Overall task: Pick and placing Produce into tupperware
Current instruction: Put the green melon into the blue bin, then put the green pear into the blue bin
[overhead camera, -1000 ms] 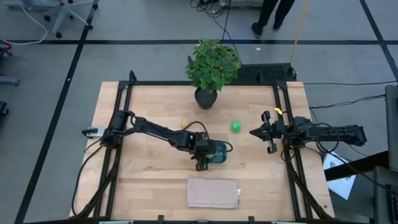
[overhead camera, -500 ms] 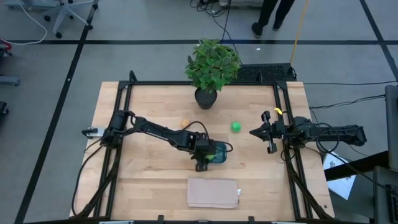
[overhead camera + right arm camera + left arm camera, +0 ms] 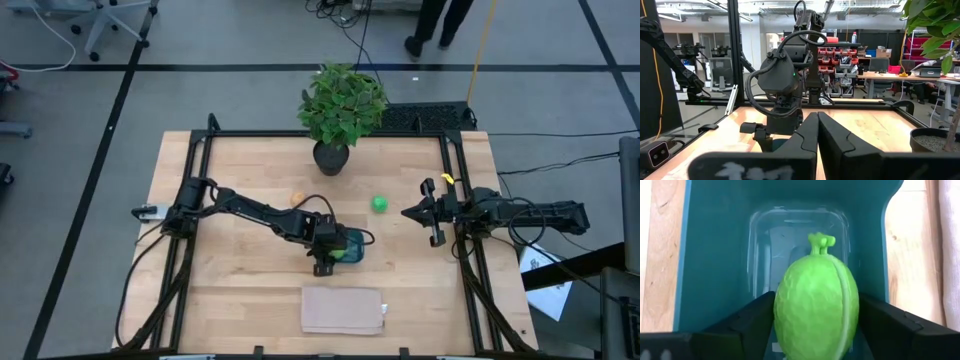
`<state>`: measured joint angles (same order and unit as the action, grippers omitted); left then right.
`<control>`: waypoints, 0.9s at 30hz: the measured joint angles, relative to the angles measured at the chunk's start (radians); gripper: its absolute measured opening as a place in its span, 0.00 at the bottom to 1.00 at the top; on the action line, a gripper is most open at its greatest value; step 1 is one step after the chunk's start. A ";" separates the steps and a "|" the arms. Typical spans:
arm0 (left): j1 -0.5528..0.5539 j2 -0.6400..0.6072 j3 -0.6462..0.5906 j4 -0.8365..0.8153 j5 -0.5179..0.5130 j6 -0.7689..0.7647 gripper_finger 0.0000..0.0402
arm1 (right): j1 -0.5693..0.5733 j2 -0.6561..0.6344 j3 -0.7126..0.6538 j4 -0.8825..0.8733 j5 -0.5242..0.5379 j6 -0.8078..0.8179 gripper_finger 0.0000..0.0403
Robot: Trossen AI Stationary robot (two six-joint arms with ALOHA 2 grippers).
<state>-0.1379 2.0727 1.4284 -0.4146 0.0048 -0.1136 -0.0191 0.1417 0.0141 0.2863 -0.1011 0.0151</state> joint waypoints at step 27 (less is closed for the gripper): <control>-0.001 0.000 0.136 -0.215 -0.044 0.069 0.73 | 0.000 0.000 0.000 0.000 0.000 0.000 0.00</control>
<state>-0.1390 2.0727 1.5648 -0.6299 -0.0394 -0.0447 -0.0189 0.1417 0.0143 0.2863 -0.1013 0.0151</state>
